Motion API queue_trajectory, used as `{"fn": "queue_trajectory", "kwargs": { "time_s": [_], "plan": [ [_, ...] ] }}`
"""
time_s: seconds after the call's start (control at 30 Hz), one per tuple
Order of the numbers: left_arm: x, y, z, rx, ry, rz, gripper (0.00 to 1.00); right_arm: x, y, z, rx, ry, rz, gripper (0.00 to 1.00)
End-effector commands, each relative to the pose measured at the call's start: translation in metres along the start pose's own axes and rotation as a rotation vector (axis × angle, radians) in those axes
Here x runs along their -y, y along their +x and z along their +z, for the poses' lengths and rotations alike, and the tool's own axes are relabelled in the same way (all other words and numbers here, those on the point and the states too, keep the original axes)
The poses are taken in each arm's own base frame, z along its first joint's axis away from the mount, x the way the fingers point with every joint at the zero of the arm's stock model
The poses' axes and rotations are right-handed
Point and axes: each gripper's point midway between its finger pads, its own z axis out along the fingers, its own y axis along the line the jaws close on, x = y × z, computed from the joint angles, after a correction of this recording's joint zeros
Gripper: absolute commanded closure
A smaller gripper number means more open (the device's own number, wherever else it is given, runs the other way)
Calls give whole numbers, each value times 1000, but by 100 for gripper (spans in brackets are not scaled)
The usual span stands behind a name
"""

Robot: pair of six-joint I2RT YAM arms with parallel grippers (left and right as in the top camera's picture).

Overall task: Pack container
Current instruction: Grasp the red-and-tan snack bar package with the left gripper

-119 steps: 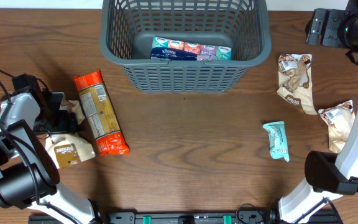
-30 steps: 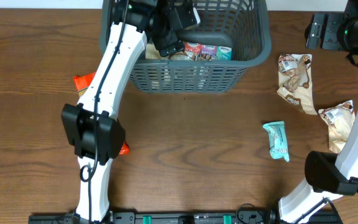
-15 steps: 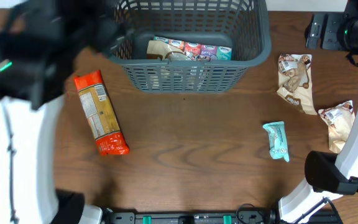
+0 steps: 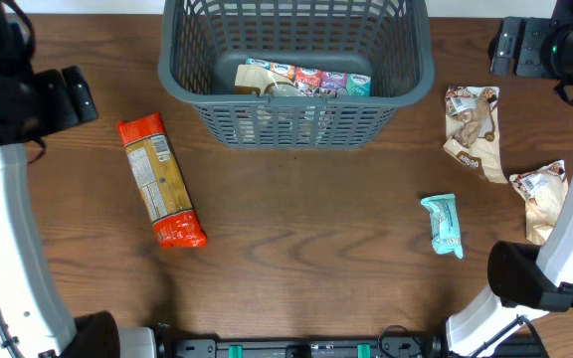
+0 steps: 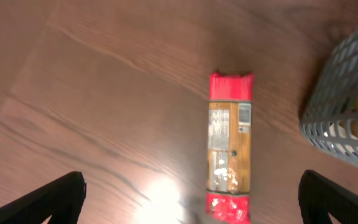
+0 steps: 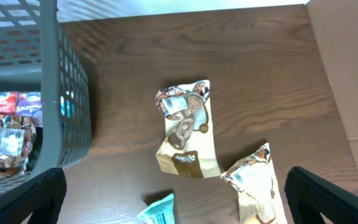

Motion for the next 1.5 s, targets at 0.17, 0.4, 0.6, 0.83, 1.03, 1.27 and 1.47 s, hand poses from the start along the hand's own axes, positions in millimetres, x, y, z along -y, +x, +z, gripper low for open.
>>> {"fn": "queue_trajectory", "kwargs": {
  "time_s": [0.17,0.4,0.6,0.83,1.03,1.27,1.47],
  "plan": [
    [52,70,92,-137,223,-83,1,-2,0,1,0,-4,-15,1],
    [64,142,180,-307,192,-74,1,-8,0,0,-1,-38,-15,1],
    [69,164,224,-406,170,-58,1,-11,-2,0,6,-56,-14,1],
    [78,163,251,-403,188,-73,1,-11,-2,0,5,-56,-14,1],
    [82,161,272,-386,189,-91,1,-11,-1,0,3,-57,-15,1],
    [84,171,290,-415,187,-59,1,-12,-1,0,3,-57,-15,1],
    [82,175,293,-419,201,56,5,-14,-1,0,4,-61,-20,1]
  ]
}}
